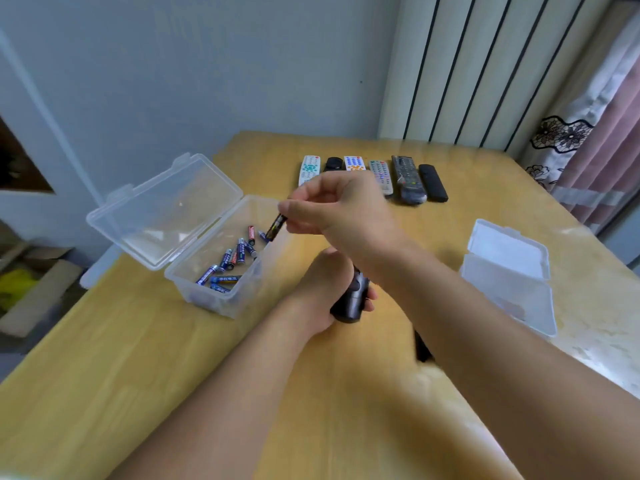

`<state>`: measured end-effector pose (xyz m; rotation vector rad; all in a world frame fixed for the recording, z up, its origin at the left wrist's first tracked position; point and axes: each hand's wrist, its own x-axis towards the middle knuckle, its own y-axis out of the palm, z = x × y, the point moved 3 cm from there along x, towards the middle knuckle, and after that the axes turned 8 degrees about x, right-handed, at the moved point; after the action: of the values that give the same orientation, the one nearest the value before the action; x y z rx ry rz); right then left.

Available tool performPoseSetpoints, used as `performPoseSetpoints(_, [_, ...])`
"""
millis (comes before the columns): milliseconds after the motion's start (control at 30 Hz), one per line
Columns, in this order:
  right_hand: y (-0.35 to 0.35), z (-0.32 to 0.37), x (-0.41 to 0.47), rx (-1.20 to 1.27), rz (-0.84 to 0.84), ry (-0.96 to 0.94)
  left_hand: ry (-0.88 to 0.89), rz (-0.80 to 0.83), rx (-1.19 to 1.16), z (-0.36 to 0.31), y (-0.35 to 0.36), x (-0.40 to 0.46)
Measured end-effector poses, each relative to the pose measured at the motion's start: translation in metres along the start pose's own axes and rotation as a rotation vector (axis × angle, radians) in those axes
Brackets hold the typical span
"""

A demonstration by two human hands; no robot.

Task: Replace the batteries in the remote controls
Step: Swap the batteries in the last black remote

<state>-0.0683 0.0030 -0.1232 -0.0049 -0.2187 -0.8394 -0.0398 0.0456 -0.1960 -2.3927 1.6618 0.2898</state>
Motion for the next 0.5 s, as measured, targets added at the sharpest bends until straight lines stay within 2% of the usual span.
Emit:
performPoseSetpoints(67, [0.037,-0.008,0.018,-0.059,0.092,0.092,-0.013,0.025,0.004,0.005,-0.010,-0.003])
performPoseSetpoints(133, [0.061,-0.018,0.028,-0.173,0.180,0.202,-0.128,0.094,-0.155,0.012,-0.013,-0.007])
performPoseSetpoints(200, [0.070,-0.024,0.033,-0.347,0.229,0.220,-0.128,0.059,-0.183,0.012,-0.016,-0.011])
performPoseSetpoints(300, [0.043,-0.010,0.033,-0.583,0.171,-0.019,-0.054,0.021,-0.125,0.001,-0.011,-0.009])
performPoseSetpoints(400, [-0.029,0.016,0.012,-0.831,-0.047,-0.328,-0.050,0.006,-0.147,0.002,-0.006,0.000])
performPoseSetpoints(500, [-0.099,0.020,-0.020,-0.955,-0.130,-0.273,0.019,0.017,-0.125,0.005,-0.001,0.005])
